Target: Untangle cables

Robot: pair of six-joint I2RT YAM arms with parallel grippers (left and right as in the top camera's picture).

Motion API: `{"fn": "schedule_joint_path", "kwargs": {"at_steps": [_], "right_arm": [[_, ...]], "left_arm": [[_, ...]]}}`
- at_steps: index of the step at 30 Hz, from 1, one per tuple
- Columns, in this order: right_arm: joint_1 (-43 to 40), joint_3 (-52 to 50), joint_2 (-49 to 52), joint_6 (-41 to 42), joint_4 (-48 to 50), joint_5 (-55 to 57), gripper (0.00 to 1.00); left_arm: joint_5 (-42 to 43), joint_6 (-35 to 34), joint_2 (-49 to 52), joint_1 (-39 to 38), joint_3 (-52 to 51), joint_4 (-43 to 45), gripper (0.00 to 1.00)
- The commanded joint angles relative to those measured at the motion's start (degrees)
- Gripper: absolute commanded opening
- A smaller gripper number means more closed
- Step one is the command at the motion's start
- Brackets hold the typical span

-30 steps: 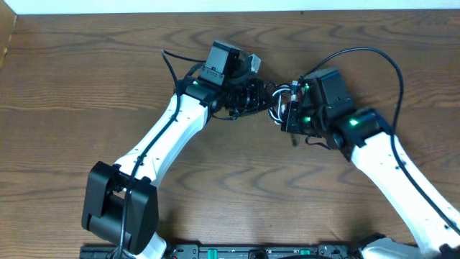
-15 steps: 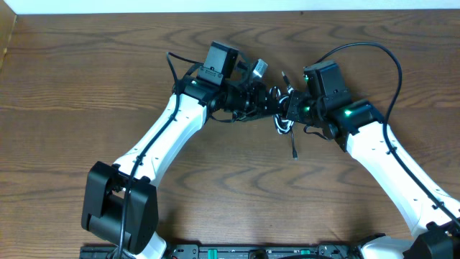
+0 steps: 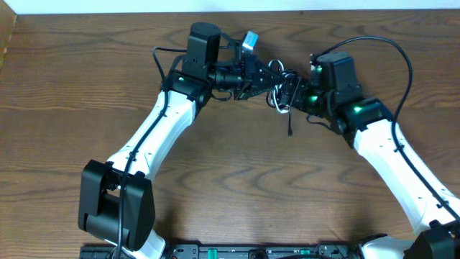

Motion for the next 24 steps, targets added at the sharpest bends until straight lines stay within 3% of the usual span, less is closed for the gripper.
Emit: {"fn": "schedule_joint_path", "kwargs": {"at_steps": [1, 4, 10, 19, 24], "right_arm": [[-4.8, 0.5, -1.8, -4.8, 0.0, -11.6, 0.74], [-9.9, 0.5, -3.9, -13.9, -0.7, -22.0, 0.75], [-16.0, 0.5, -5.9, -24.2, -10.2, -22.1, 0.79], [-11.5, 0.5, -5.8, -32.2, -10.3, -23.8, 0.68], [-5.4, 0.5, -4.2, -38.2, -5.8, -23.0, 0.68]], "left_arm": [[3.8, -2.3, 0.0, 0.0, 0.5, 0.3, 0.08], [0.3, -3.8, 0.0, 1.5, 0.5, 0.3, 0.07], [-9.9, -4.3, 0.0, 1.9, 0.5, -0.6, 0.07], [-20.2, -4.7, 0.0, 1.9, 0.5, -12.2, 0.07], [-21.0, -14.8, 0.0, 1.9, 0.5, -14.4, 0.07]]}}
